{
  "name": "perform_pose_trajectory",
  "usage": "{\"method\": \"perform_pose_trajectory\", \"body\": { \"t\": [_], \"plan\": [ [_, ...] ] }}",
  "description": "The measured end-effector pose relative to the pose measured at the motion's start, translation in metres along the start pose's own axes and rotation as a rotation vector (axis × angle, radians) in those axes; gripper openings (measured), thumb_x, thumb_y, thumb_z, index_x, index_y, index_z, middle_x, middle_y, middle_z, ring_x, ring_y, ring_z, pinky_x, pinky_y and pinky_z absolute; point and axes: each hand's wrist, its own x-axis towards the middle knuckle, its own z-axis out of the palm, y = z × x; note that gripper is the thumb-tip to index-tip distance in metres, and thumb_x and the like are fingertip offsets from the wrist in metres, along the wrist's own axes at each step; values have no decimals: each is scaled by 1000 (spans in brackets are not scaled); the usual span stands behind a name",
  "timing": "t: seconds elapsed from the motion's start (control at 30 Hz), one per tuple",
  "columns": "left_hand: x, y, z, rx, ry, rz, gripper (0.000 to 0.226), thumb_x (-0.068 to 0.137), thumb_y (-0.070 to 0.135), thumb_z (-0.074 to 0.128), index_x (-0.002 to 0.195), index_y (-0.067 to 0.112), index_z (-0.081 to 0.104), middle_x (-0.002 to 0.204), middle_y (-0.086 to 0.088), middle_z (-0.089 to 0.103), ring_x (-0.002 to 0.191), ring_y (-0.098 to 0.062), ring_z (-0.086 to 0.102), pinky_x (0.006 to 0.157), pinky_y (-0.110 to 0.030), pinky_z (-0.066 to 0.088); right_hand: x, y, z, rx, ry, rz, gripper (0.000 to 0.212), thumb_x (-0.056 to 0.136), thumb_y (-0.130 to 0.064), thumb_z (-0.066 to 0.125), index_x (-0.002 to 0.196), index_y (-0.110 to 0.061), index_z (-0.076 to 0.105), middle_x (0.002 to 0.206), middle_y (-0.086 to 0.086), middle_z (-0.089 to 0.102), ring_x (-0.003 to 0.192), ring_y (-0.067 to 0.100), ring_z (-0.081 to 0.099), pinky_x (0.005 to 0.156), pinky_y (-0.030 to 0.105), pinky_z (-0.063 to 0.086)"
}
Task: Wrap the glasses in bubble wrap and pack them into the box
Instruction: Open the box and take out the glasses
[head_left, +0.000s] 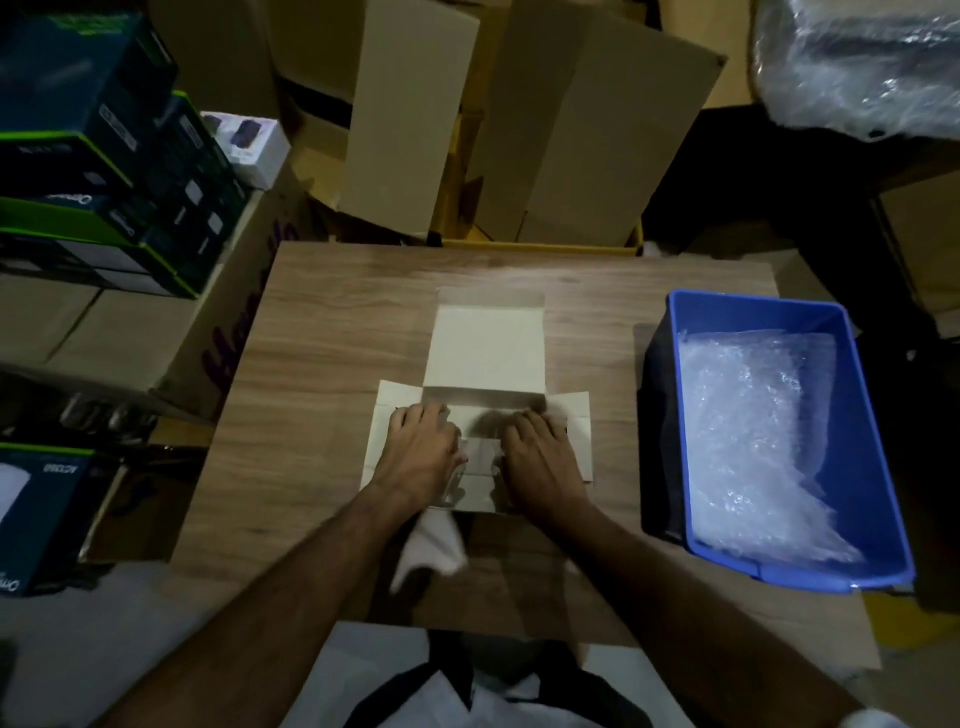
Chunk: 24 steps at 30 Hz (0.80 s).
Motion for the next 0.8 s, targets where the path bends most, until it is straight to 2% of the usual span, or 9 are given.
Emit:
{"method": "perform_pose_trajectory", "body": {
  "t": [0.07, 0.17, 0.27, 0.33, 0.43, 0.53, 0.6, 0.7, 0.8],
  "plan": [
    [-3, 1, -3, -14, -16, 14, 47, 99, 45, 56, 136, 16, 57, 151, -7, 42, 138, -26, 38, 115, -41, 25, 0, -2, -4, 37, -16, -14, 52, 80, -42, 74, 121, -13, 60, 134, 11, 59, 129, 27, 50, 114, 45, 34],
    [-13, -1, -8, -93, -35, 35, 38, 100, 40, 56, 130, 16, 58, 156, -8, 38, 140, -26, 39, 116, -39, 28, -6, -5, -8, 115, 30, -56, 36, 91, -33, 66, 120, -14, 58, 131, 11, 60, 125, 28, 53, 111, 44, 39],
    [-26, -5, -11, -199, -12, 27, 37, 99, 39, 59, 128, 16, 56, 156, -11, 38, 135, -27, 46, 107, -39, 41, -14, -3, -15, 165, 87, -71, 28, 93, -27, 65, 117, -17, 56, 122, 11, 61, 109, 28, 59, 94, 39, 50],
    [-34, -7, -16, -255, 33, 25, 36, 98, 39, 60, 125, 17, 55, 152, -10, 39, 133, -27, 46, 101, -37, 46, -18, 1, -23, 193, 121, -66, 23, 95, -28, 64, 113, -15, 56, 123, 13, 60, 105, 30, 59, 83, 38, 53],
    [-42, -8, -26, -327, 140, 23, 39, 95, 35, 66, 128, 22, 49, 145, -5, 39, 129, -24, 47, 95, -33, 50, -21, 4, -42, 198, 165, -87, 26, 96, -30, 63, 116, -15, 55, 131, 12, 54, 111, 30, 55, 78, 39, 56],
    [-50, -14, -38, -343, 239, 9, 60, 93, 33, 69, 145, 31, 40, 143, -4, 39, 128, -21, 47, 93, -30, 52, -14, -2, -64, 165, 211, -102, 47, 96, -27, 66, 140, -23, 49, 142, 17, 49, 122, 33, 53, 82, 42, 60],
    [-56, -21, -48, -311, 291, -10, 69, 93, 33, 70, 152, 33, 35, 141, -6, 40, 127, -20, 48, 91, -29, 54, -6, -9, -74, 131, 250, -144, 61, 95, -23, 68, 150, -24, 43, 143, 25, 48, 123, 38, 54, 79, 44, 61],
    [-64, -37, -61, -307, 389, -46, 64, 90, 33, 73, 148, 31, 44, 136, -5, 42, 122, -21, 52, 85, -28, 55, 8, -25, -90, 105, 307, -191, 57, 98, -27, 64, 151, -25, 44, 145, 25, 44, 124, 36, 51, 77, 42, 61],
    [-74, -61, -69, -323, 448, -131, 60, 92, 36, 68, 146, 33, 43, 137, -2, 40, 120, -18, 50, 85, -29, 56, 26, -49, -106, 126, 346, -230, 49, 101, -33, 56, 149, -27, 45, 149, 23, 40, 128, 36, 48, 78, 40, 61]
  ]
}}
